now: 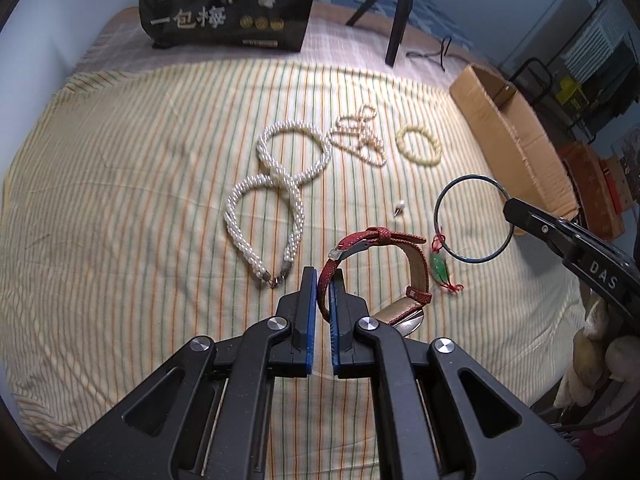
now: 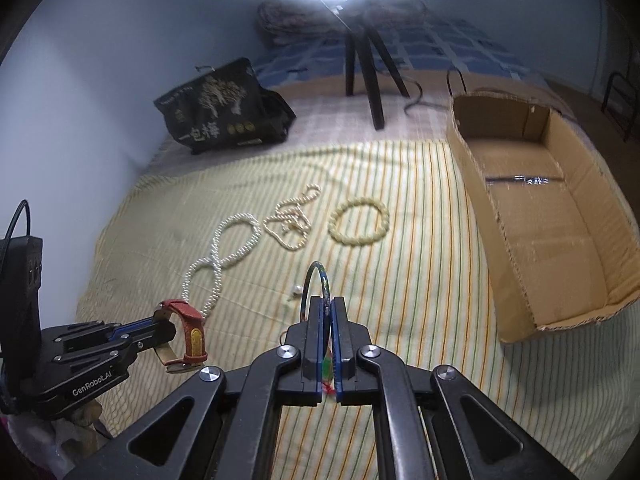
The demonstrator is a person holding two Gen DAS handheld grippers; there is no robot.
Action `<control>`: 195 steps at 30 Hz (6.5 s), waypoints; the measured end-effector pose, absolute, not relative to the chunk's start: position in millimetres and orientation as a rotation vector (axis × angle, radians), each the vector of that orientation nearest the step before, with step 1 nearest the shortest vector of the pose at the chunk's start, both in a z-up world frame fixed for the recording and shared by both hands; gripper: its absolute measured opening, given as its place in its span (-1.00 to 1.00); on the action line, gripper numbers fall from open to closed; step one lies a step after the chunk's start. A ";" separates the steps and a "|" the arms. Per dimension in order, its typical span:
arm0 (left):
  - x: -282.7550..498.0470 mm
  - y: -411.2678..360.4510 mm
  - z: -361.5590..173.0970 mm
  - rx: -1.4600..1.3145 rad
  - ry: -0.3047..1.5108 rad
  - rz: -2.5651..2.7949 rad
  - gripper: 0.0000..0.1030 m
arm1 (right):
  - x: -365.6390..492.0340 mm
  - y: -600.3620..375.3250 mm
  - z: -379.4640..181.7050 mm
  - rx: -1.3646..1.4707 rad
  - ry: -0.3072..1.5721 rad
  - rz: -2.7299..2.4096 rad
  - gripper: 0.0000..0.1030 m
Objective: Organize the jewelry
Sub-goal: 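Lift the watch with the left tool while the right tool carries the bangle toward the box, then lower the watch into the box and open the left tool while the right tool releases the bangle, then grasp the pearl necklace with the left tool while the right tool grasps the jade bead bracelet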
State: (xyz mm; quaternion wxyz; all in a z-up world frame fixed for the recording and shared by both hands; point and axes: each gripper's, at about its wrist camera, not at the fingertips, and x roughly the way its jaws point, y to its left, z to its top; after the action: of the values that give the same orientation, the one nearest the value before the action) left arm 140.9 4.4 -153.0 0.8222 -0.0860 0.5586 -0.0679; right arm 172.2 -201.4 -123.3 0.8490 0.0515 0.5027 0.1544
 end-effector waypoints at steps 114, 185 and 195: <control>150.3 -57.9 -97.2 -0.141 1.029 -0.254 -0.93 | 121.3 -282.7 8.2 -0.029 0.640 0.232 -0.99; 195.5 -149.7 -80.9 -0.092 0.927 -0.331 -0.08 | 182.6 -386.4 -42.7 0.128 0.762 0.035 0.42; 190.6 -93.4 -72.2 -0.080 0.918 -0.258 -0.08 | 180.6 -349.6 -42.6 0.096 0.773 0.109 0.81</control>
State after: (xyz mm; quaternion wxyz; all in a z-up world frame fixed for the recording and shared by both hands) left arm 190.6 -93.4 -72.2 0.8878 -0.0387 0.4415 -0.1241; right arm 180.6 -349.6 -42.6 0.9236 0.0468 0.3768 0.0529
